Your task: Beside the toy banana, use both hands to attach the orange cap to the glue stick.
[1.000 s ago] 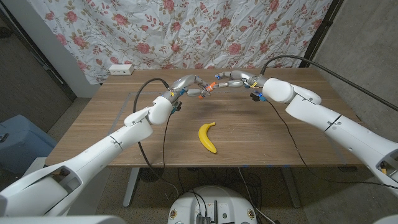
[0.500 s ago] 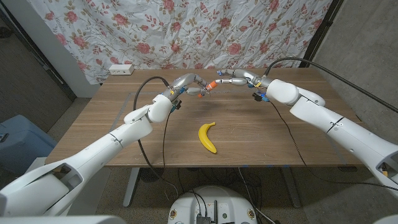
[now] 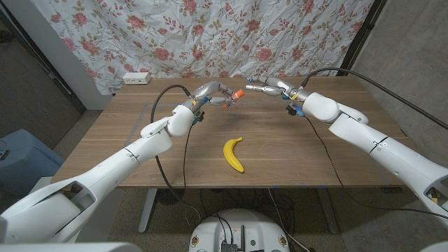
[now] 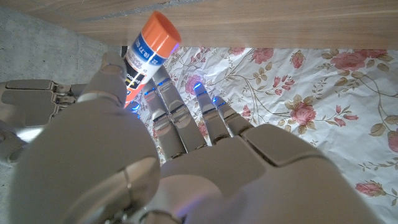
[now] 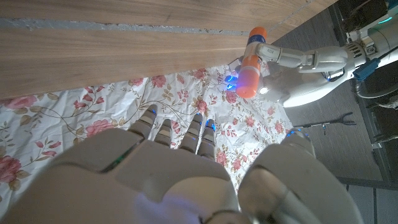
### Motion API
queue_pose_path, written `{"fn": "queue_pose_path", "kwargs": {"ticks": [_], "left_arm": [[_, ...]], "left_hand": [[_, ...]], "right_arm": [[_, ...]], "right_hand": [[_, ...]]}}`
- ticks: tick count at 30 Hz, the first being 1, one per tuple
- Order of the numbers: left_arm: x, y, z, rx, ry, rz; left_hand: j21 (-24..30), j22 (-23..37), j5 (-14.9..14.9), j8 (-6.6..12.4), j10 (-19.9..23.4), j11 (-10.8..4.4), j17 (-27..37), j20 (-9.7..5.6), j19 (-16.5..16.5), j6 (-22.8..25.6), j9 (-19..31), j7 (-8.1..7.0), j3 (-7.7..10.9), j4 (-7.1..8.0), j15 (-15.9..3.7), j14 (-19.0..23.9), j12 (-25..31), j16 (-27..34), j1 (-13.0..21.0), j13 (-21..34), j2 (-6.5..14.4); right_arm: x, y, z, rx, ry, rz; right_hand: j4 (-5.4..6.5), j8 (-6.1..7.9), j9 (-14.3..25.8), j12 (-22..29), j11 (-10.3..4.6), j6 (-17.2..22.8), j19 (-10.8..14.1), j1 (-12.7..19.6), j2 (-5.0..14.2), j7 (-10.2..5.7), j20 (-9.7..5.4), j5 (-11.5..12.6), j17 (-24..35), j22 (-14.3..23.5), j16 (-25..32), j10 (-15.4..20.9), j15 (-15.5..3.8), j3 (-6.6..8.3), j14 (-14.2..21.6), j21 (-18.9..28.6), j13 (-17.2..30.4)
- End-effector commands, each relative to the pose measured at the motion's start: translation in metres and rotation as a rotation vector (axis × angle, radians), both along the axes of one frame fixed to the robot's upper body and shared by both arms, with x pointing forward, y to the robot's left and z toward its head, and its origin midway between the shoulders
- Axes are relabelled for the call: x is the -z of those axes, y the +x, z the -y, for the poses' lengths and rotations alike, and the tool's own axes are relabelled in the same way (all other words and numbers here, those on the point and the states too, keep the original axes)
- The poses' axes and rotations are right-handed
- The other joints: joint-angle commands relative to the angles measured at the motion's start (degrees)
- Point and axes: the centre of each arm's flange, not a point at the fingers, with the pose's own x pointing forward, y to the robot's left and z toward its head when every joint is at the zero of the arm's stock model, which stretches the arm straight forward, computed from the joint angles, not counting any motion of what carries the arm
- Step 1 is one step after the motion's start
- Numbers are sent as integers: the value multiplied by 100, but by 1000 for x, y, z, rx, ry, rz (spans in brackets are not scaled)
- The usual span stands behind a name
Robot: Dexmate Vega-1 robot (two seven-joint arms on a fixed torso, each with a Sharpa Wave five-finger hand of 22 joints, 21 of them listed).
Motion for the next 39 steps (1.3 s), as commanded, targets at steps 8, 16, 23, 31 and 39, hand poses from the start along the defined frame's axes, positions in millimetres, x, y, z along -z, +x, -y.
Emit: {"fn": "queue_pose_path", "kwargs": {"ticks": [8, 16, 23, 31, 39], "left_arm": [[-1, -1, -5, -21, -23, 13], [-3, 0, -10, -12, -29, 10], [-3, 0, -10, -11, -35, 12], [-3, -2, -9, -11, -37, 14], [-2, -3, -8, -12, -39, 20]], "left_hand": [[40, 13, 35, 69, 49, -42, 14, -187, 11, 586, 28, 66, 64, 27, -770, -21, 44, 19, 21, 11, 191], [41, 13, 34, 69, 54, -42, 13, -180, 15, 587, 28, 73, 63, 31, -765, -18, 45, 17, 11, 11, 187], [42, 13, 34, 73, 58, -42, 11, -183, 19, 598, 28, 69, 67, 40, -761, -8, 46, 16, -12, 11, 183], [46, 14, 35, 73, 64, -41, 8, -178, 29, 597, 28, 76, 74, 40, -766, -5, 47, 11, -23, 12, 178], [45, 14, 36, 70, 68, -41, 7, -180, 30, 593, 28, 76, 84, 41, -770, 2, 47, 10, -31, 12, 181]], "right_arm": [[19, -9, 6, 25, 80, 112], [29, -14, 5, 14, 130, 140], [37, -19, 5, 17, 151, 172], [44, -22, 2, 21, 137, 170], [48, -23, -3, 1, 127, 154]], "right_hand": [[100, 18, 17, 21, -18, 67, 111, -161, 120, 16, -48, -46, 5, 28, 80, 73, -93, -1, 33, 71, 17], [147, 48, 15, 51, -28, 191, 191, -231, 273, 43, -95, -94, -1, 29, 143, 195, -134, 32, 162, 87, 16], [166, 81, 14, 51, -43, 324, 228, -262, 377, 38, -137, -134, -7, 29, 156, 242, -178, 62, 190, 88, 14], [206, 57, 13, 1, -63, 333, 272, -341, 483, 62, -193, -186, -6, 28, 151, 157, -197, 77, 157, 89, 11], [248, 24, 12, -8, -57, 293, 182, -443, 517, 67, -218, -236, -2, 29, 133, 145, -164, 57, 98, 45, 9]]}}
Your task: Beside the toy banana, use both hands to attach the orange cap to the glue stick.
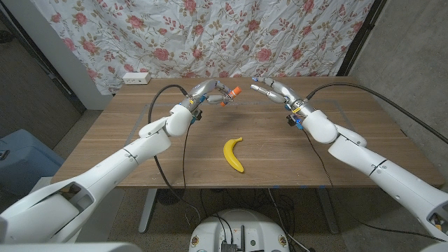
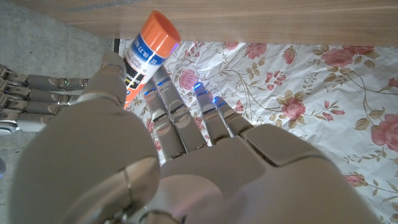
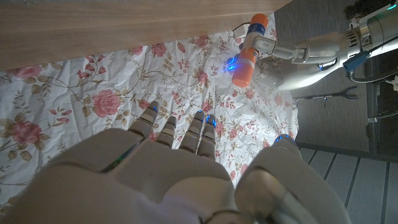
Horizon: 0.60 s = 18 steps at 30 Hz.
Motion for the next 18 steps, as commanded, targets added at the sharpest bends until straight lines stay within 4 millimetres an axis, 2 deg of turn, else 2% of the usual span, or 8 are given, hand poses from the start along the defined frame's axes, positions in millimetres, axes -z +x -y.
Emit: {"fn": "queue_pose_path", "kwargs": {"ticks": [1, 5, 10, 18], "left_arm": [[0, -2, 1, 1, -5, 9], [0, -2, 1, 0, -8, 11], [-1, -3, 2, -1, -9, 14], [-1, -2, 1, -3, -10, 15]], "left_hand": [[44, 14, 35, 73, 38, -11, 19, -181, 29, 600, 28, 74, 85, 40, -770, 1, 25, 9, -32, 10, 179], [43, 14, 36, 70, 37, -11, 19, -177, 28, 593, 28, 79, 92, 42, -772, 6, 23, 9, -38, 10, 182], [44, 14, 36, 69, 41, -11, 17, -179, 29, 591, 29, 69, 98, 36, -775, -2, 24, 3, -37, 10, 179], [44, 14, 36, 72, 42, -11, 20, -179, 32, 598, 29, 76, 102, 35, -776, 0, 23, 6, -38, 10, 183]], "right_arm": [[9, -3, -7, -18, -18, -9], [9, -3, -10, -22, -34, -5], [10, -3, -14, -39, -35, 4], [12, -2, -19, -51, -38, 10]], "right_hand": [[55, -20, 10, -7, 12, 2, -66, -50, 33, 28, 9, -28, 8, 29, -3, -39, 10, -2, -86, -6, 7], [68, -26, 10, -9, 12, -1, -110, -91, 34, 28, -20, -48, 7, 29, -6, -43, 16, -15, -98, -22, 7], [98, -38, 10, 1, 28, -11, -177, -178, 44, 28, -169, -91, 6, 28, -3, -9, 21, -39, -97, -38, 6], [102, -31, 10, 20, 39, 19, -179, -213, 61, 31, -187, -117, -1, 26, 2, 53, 4, -43, -83, -32, 5]]}}
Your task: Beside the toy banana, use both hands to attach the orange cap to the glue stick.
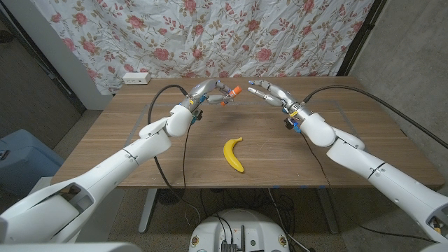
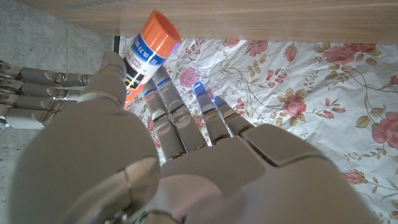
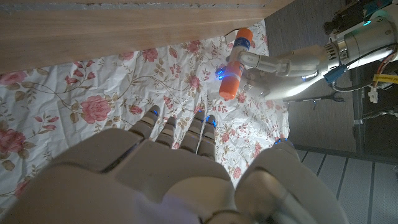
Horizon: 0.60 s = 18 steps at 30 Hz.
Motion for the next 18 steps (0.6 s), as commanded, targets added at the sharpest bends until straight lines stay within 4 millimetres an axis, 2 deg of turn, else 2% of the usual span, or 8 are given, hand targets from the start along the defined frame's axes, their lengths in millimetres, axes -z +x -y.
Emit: {"fn": "queue_pose_path", "kwargs": {"ticks": [1, 18], "left_arm": [[-1, 0, 0, -4, -3, 4], [0, 1, 2, -3, -3, 0]], "left_hand": [[44, 14, 37, 73, 44, -12, 20, -176, 32, 600, 29, 72, 86, 53, -772, 4, 28, 8, -43, 15, 184], [46, 14, 38, 74, 39, -13, 19, -171, 40, 605, 29, 78, 104, 48, -775, 5, 24, 6, -50, 14, 187]], "right_arm": [[4, 1, -8, -18, -10, 5], [6, 3, -17, -33, -38, 5]], "right_hand": [[41, -2, 10, 19, -4, 41, 6, -41, 4, 7, -1, -18, 16, 26, 3, 60, -19, -9, -17, -7, 4], [29, 7, 9, 23, -4, 86, 28, -58, 39, 12, -19, -49, -1, 24, 7, 104, -25, 2, 8, 8, 4]]}}
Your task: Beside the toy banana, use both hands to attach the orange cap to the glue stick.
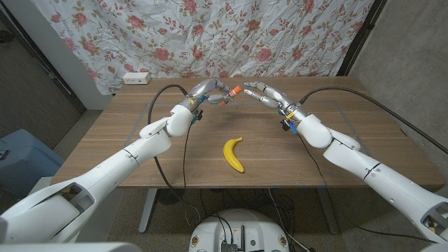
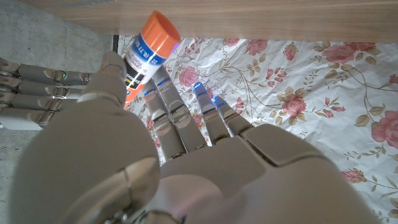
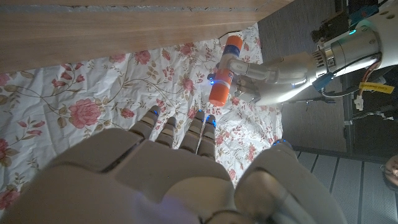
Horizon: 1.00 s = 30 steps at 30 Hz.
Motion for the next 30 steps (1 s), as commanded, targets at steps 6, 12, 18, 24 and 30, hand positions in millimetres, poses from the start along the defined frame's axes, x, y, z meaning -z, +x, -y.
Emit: {"fn": "queue_pose_path", "kwargs": {"ticks": [6, 12, 18, 24, 30], "left_arm": [[3, 0, 2, -2, -5, -2], [4, -1, 2, 1, -5, -3], [4, -1, 2, 2, -6, -2], [4, -2, 2, 3, -5, -2], [5, -2, 3, 2, -6, -5]], "left_hand": [[46, 14, 39, 68, 50, -22, 20, -171, 43, 591, 29, 80, 107, 45, -777, 4, 35, 7, -46, 9, 189], [45, 14, 39, 67, 48, -22, 21, -170, 44, 588, 29, 82, 108, 44, -774, 4, 34, 8, -45, 8, 190], [44, 14, 38, 69, 53, -22, 22, -175, 43, 593, 30, 84, 110, 42, -771, 3, 36, 9, -43, 9, 193], [43, 14, 37, 68, 52, -22, 22, -176, 42, 590, 30, 81, 110, 41, -768, 1, 36, 10, -43, 9, 191], [42, 14, 37, 73, 52, -22, 23, -175, 42, 602, 30, 78, 111, 42, -766, 2, 35, 11, -44, 9, 193]], "right_arm": [[1, 3, -8, -11, -27, -11], [1, 4, -10, -12, -37, -10], [1, 4, -12, -11, -43, -13], [0, 3, -14, -10, -56, -9], [1, 3, -14, -8, -64, -9]], "right_hand": [[30, 5, 9, 16, 11, 46, 92, -25, 13, 0, 75, -24, -8, 24, 3, 43, -28, 8, 0, 33, 3], [50, 10, 9, 14, 16, 69, 111, -58, 55, 0, 83, -32, -4, 24, 7, 48, -29, 15, 4, 38, 3], [50, 9, 9, 11, 13, 76, 142, -66, 69, -4, 76, -39, -8, 24, 11, 51, -30, 20, 20, 47, 4], [46, 5, 9, 9, 25, 78, 165, -67, 92, -9, 76, -45, -15, 24, 17, 56, -21, 32, 47, 52, 4], [40, 7, 9, 11, 31, 94, 186, -66, 105, -9, 66, -49, -21, 24, 17, 66, -33, 39, 58, 56, 4]]}}
